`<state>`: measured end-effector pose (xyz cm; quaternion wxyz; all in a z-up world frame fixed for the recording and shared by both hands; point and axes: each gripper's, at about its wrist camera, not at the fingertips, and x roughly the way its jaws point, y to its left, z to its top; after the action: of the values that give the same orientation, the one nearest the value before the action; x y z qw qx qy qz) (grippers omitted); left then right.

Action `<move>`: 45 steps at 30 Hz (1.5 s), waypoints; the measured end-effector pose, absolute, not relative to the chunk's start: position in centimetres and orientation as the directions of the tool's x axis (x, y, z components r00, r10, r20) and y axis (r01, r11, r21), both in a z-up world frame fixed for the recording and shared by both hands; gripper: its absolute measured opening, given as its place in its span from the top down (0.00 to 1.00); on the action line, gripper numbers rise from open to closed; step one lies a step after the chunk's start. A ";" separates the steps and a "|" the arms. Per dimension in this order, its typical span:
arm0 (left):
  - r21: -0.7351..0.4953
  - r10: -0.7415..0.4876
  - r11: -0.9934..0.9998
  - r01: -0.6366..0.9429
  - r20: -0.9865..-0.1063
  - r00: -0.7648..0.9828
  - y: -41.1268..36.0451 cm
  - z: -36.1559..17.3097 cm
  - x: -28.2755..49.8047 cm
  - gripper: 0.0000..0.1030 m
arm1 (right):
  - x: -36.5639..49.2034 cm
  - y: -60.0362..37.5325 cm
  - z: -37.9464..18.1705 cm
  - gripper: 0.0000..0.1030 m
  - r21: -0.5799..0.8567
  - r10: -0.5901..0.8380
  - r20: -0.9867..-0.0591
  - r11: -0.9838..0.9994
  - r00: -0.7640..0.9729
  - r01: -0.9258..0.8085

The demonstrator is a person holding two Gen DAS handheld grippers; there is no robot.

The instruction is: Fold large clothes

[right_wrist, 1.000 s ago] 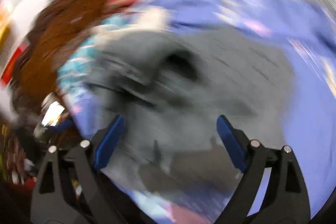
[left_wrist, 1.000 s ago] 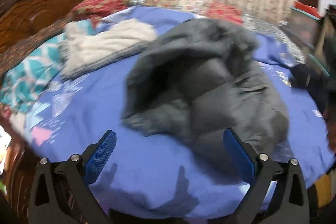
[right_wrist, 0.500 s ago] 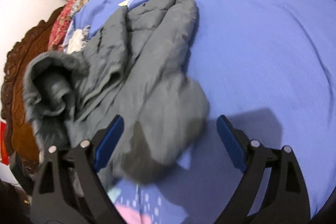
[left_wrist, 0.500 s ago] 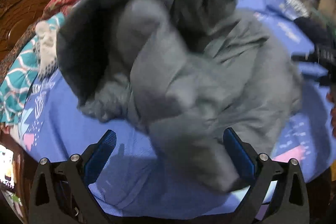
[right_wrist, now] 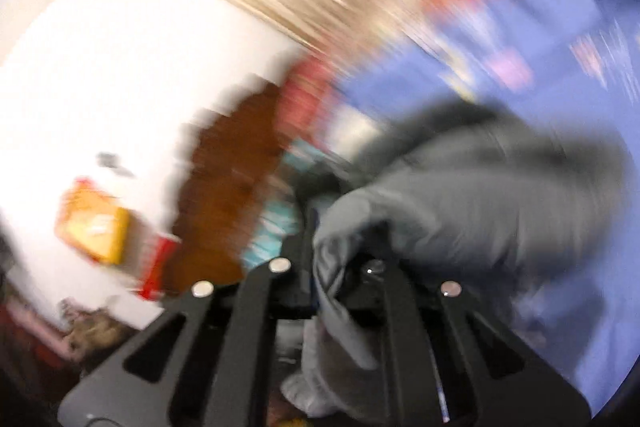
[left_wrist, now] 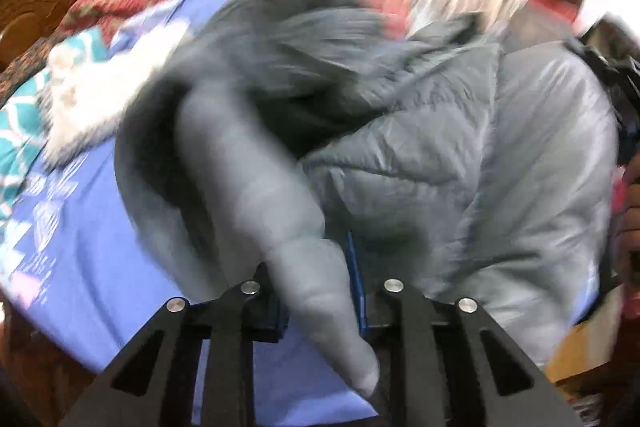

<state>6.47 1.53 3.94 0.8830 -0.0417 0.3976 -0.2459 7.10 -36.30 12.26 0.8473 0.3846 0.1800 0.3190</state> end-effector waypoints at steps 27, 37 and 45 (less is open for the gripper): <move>0.003 -0.160 0.961 0.275 -0.806 0.570 2.4 -0.1 6.7 0.45 | 6.8 -38.1 -10.0 0.93 0.626 0.340 -0.678 0.732 0.652 0.269; 0.246 -0.279 0.857 0.453 -0.518 0.809 0.6 5.0 -1.2 0.09 | 7.0 -38.7 -11.3 0.93 0.656 0.347 -0.666 0.693 0.660 0.298; 0.628 -0.324 0.555 0.545 -0.441 0.837 -6.7 -0.4 -4.2 0.05 | 6.3 -39.4 -11.5 0.93 0.674 0.364 -0.654 0.679 0.663 0.292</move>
<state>-4.21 -6.67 -0.45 0.8709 0.4002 0.1384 -0.2495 6.29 -39.43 -11.51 0.8193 0.4002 0.4099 0.0222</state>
